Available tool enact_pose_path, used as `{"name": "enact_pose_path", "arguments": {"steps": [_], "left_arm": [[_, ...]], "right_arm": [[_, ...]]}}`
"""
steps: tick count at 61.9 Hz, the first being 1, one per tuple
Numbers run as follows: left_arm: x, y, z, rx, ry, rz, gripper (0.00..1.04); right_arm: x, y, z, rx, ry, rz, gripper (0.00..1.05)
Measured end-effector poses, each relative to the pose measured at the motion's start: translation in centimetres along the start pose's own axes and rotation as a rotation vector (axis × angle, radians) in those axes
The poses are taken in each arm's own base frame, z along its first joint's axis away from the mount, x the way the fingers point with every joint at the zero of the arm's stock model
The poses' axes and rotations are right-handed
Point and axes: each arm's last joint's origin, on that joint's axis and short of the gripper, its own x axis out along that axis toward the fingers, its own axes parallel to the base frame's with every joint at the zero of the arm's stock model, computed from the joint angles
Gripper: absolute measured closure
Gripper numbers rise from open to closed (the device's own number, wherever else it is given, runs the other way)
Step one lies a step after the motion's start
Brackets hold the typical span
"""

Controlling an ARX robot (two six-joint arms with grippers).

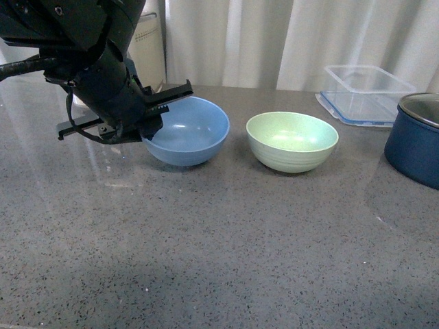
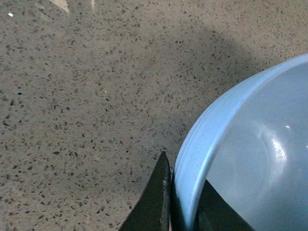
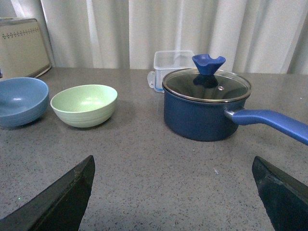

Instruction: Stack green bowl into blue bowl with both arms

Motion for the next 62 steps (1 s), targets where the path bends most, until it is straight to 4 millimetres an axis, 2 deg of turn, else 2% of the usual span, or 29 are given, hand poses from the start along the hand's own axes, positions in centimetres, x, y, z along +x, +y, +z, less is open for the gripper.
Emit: {"name": "enact_pose_path", "arguments": {"steps": [9,20,29,34,39,44,45,46,49,52,55,62], "left_arm": [[0.3,-0.3,-0.1,-0.004,0.013,-0.001,1.00],[0.3,-0.4,-0.1,-0.008,0.019,-0.026,0.72],[-0.7,-0.4,0.1,-0.005,-0.003,-0.075,0.49],[-2.1,-0.5,0.5,0.002,-0.051,-0.113,0.36],[-4.5,-0.5,1.1,0.009,-0.125,-0.182,0.24],[-9.2,-0.3,1.7,0.008,-0.291,-0.313,0.06],[-10.3,-0.3,1.8,0.023,-0.372,-0.322,0.05],[-11.9,0.1,1.7,0.038,-0.492,-0.297,0.10],[-15.2,1.7,0.8,0.108,-0.709,-0.216,0.22],[-17.0,3.6,-0.8,0.191,-0.800,-0.183,0.35],[-17.2,5.4,-2.5,0.240,-0.807,-0.151,0.46],[-16.2,9.4,-7.4,0.304,-0.712,-0.091,0.74]], "right_arm": [[0.0,0.0,0.0,0.000,0.000,0.000,0.10],[0.0,0.0,0.0,0.000,0.000,0.000,0.10],[0.0,0.0,0.0,0.000,0.000,0.000,0.10],[0.0,0.0,0.0,0.000,0.000,0.000,0.10],[0.0,0.0,0.0,0.000,0.000,0.000,0.10],[0.0,0.0,0.0,0.000,0.000,0.000,0.10],[0.0,0.0,0.0,0.000,0.000,0.000,0.10],[0.0,0.0,0.0,0.000,0.000,0.000,0.10],[0.0,0.0,0.0,0.000,0.000,0.000,0.10],[0.0,0.0,0.0,0.000,0.000,0.000,0.10],[0.0,0.0,0.0,0.000,0.000,0.000,0.10],[0.0,0.0,0.0,0.000,0.000,0.000,0.10]]}}
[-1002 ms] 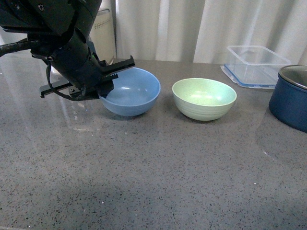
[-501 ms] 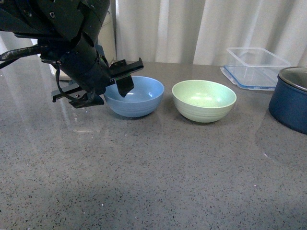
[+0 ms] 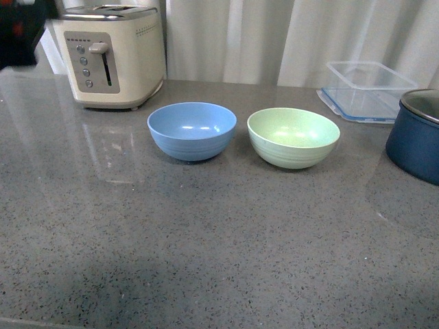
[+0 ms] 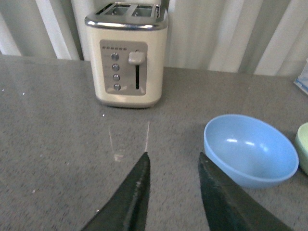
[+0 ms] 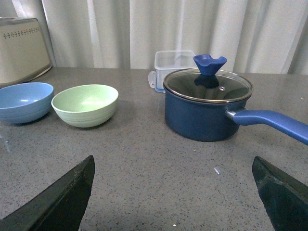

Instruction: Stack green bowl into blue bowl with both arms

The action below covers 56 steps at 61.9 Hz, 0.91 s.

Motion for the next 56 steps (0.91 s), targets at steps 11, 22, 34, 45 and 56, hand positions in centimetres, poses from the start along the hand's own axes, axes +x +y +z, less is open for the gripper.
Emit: {"name": "enact_pose_path", "arguments": {"steps": [11,22,34,45,56], "left_arm": [[-3.8,1.6,-1.4,0.010,-0.035,-0.010,1.01],[-6.4,2.7,-3.2,0.015,-0.019,-0.003,1.01],[-8.5,3.6,-4.1,0.014,-0.023,-0.030,1.01],[-10.0,4.3,-4.8,0.014,-0.023,0.000,1.01],[-11.1,4.4,-5.2,0.014,-0.023,-0.003,1.01]], "right_arm": [[0.0,0.0,0.0,0.000,0.000,0.000,0.10],[0.0,0.0,0.0,0.000,0.000,0.000,0.10],[0.0,0.0,0.0,0.000,0.000,0.000,0.10],[0.0,0.0,0.0,0.000,0.000,0.000,0.10],[0.0,0.0,0.0,0.000,0.000,0.000,0.10]]}}
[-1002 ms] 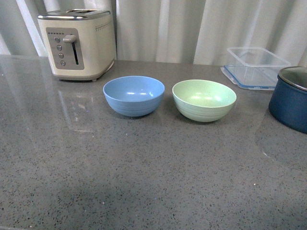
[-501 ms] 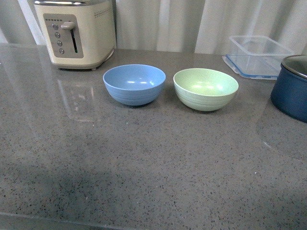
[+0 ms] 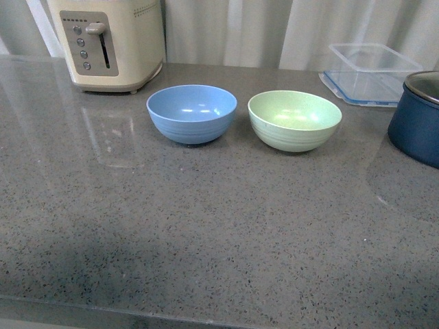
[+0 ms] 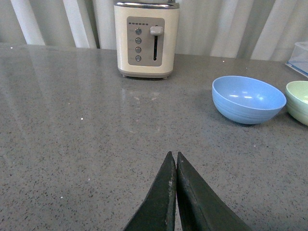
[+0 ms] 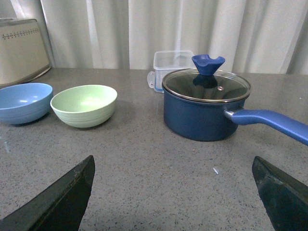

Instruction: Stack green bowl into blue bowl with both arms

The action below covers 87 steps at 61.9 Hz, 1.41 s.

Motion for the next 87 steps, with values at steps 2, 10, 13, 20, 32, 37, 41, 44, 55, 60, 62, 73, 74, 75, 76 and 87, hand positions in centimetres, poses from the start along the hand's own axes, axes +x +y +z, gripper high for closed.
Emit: {"name": "enact_pose_path", "arguments": {"steps": [2,10,13,20,32,37,41,44,55,60,62,73,74,75,76,87], "left_arm": [[-0.2,0.0,-0.1,0.000,0.000,0.000,1.01],[-0.9,0.0,-0.8,0.000,-0.013,0.001,1.01],[-1.0,0.0,-0.8,0.000,-0.012,0.002,1.01],[-1.5,0.0,-0.5,0.000,-0.019,-0.001,1.01],[-2.3,0.0,-0.3,0.000,-0.027,0.000,1.01],[-2.5,0.0,-0.3,0.000,-0.029,0.000,1.01],[-2.7,0.0,-0.2,0.000,-0.033,-0.001,1.01],[-2.8,0.0,-0.2,0.000,-0.032,0.000,1.01],[-3.4,0.0,-0.2,0.000,-0.033,0.000,1.01],[-3.6,0.0,-0.2,0.000,-0.033,0.000,1.01],[-3.7,0.0,-0.2,0.000,-0.033,0.000,1.01],[-4.0,0.0,-0.2,0.000,-0.033,0.000,1.01],[-4.0,0.0,-0.2,0.000,-0.033,0.000,1.01],[-4.1,0.0,-0.2,0.000,-0.033,0.000,1.01],[-4.1,0.0,-0.2,0.000,-0.032,0.000,1.01],[-5.0,0.0,-0.7,0.000,0.002,0.000,1.01]], "right_arm": [[0.0,0.0,0.0,0.000,0.000,0.000,0.10],[0.0,0.0,0.0,0.000,0.000,0.000,0.10],[0.0,0.0,0.0,0.000,0.000,0.000,0.10],[0.0,0.0,0.0,0.000,0.000,0.000,0.10],[0.0,0.0,0.0,0.000,0.000,0.000,0.10],[0.0,0.0,0.0,0.000,0.000,0.000,0.10],[0.0,0.0,0.0,0.000,0.000,0.000,0.10],[0.0,0.0,0.0,0.000,0.000,0.000,0.10],[0.0,0.0,0.0,0.000,0.000,0.000,0.10],[0.0,0.0,0.0,0.000,0.000,0.000,0.10],[0.0,0.0,0.0,0.000,0.000,0.000,0.10],[0.0,0.0,0.0,0.000,0.000,0.000,0.10],[0.0,0.0,0.0,0.000,0.000,0.000,0.10],[0.0,0.0,0.0,0.000,0.000,0.000,0.10],[0.0,0.0,0.0,0.000,0.000,0.000,0.10],[0.0,0.0,0.0,0.000,0.000,0.000,0.10]]}}
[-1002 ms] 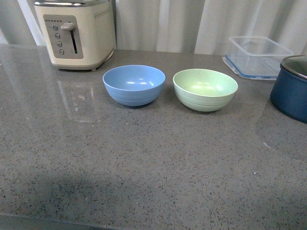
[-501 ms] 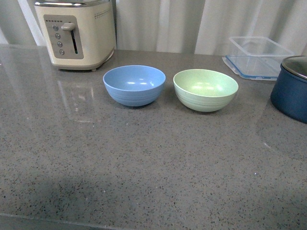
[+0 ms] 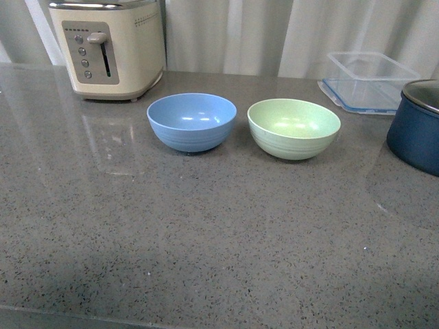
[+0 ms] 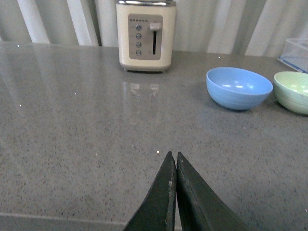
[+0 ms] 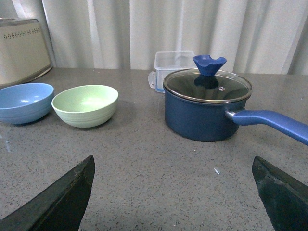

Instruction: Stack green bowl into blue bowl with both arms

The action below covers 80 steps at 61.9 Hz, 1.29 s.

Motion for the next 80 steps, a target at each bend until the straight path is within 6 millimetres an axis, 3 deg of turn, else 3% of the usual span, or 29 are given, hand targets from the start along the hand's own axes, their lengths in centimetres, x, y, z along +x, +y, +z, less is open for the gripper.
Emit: {"name": "enact_pose_path", "arguments": {"steps": [12,20,26,30,36,40,45,53,60,66,80], "left_arm": [[-0.4,0.0,0.2,-0.001,-0.029,0.000,1.00],[-0.4,0.0,0.2,0.000,-0.028,0.000,0.71],[-0.4,0.0,0.1,0.000,-0.028,-0.001,0.51],[-0.4,0.0,0.2,0.000,-0.029,0.000,0.35],[-0.4,0.0,0.2,0.000,-0.029,0.000,0.19],[-0.4,0.0,0.2,0.000,-0.029,0.000,0.05],[-0.4,0.0,0.2,0.002,-0.029,0.000,0.07],[-0.4,0.0,0.2,0.002,-0.029,0.000,0.07],[-0.4,0.0,0.2,0.002,-0.029,0.000,0.07],[-0.4,0.0,0.2,0.002,-0.029,0.000,0.07],[-0.4,0.0,0.2,0.002,-0.029,0.000,0.07]], "right_arm": [[0.0,0.0,0.0,0.000,0.000,0.000,0.10],[0.0,0.0,0.0,-0.001,0.005,0.009,0.10],[0.3,0.1,0.3,0.023,0.109,0.206,0.10],[1.1,0.3,2.3,0.049,0.125,0.291,0.10],[2.9,0.7,5.5,0.095,0.153,0.331,0.10],[5.1,1.3,7.7,0.147,0.217,0.356,0.10],[9.2,2.7,9.8,0.188,0.333,0.370,0.10],[15.5,4.7,10.6,0.195,0.476,0.322,0.10],[20.6,6.0,10.1,0.177,0.548,0.254,0.10],[25.4,7.1,8.4,0.167,0.636,0.183,0.10],[30.6,7.9,6.1,0.153,0.705,0.084,0.10]]}}
